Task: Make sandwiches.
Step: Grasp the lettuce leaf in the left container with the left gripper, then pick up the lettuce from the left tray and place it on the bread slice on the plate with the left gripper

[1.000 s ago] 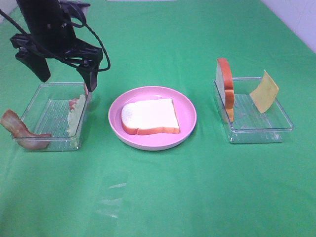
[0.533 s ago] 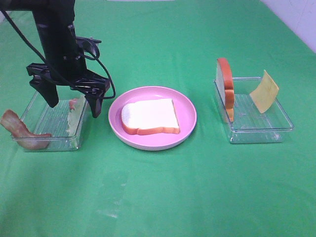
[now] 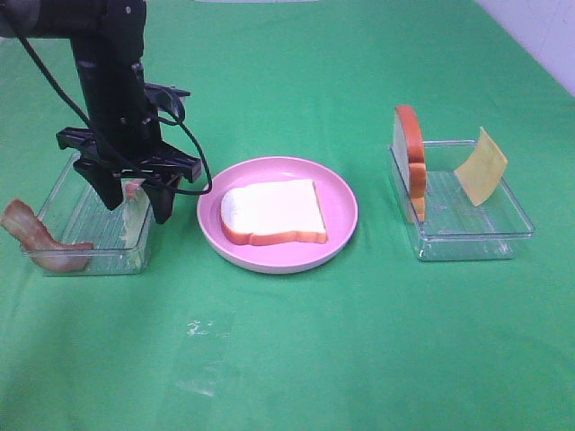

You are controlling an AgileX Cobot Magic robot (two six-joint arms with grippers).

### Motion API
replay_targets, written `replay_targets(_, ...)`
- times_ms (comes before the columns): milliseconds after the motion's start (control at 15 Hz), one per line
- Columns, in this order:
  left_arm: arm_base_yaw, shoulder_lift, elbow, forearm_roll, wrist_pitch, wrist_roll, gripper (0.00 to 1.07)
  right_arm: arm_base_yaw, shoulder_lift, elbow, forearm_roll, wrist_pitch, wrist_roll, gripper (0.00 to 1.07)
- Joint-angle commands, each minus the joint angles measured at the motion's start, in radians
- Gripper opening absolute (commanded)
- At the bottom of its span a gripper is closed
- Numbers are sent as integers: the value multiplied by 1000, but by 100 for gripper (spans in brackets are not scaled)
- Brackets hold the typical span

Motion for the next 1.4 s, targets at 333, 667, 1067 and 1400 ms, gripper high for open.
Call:
replay_targets(333,-5,0,5,-28,37,-4,51,0,-23,5,0,3,-1,96)
replay_targets(667,-5,-4,4,-30,58,-13,16,0,-23,5,0,3,-1,96)
replay_targets(1067,-5,-24,3,-19,84,-20,0,0,-23,5,0,3,-1,96)
replay_targets(1400,-5,-124,-2,-7,101,-56,0,0,-23,5,0,3,-1,96)
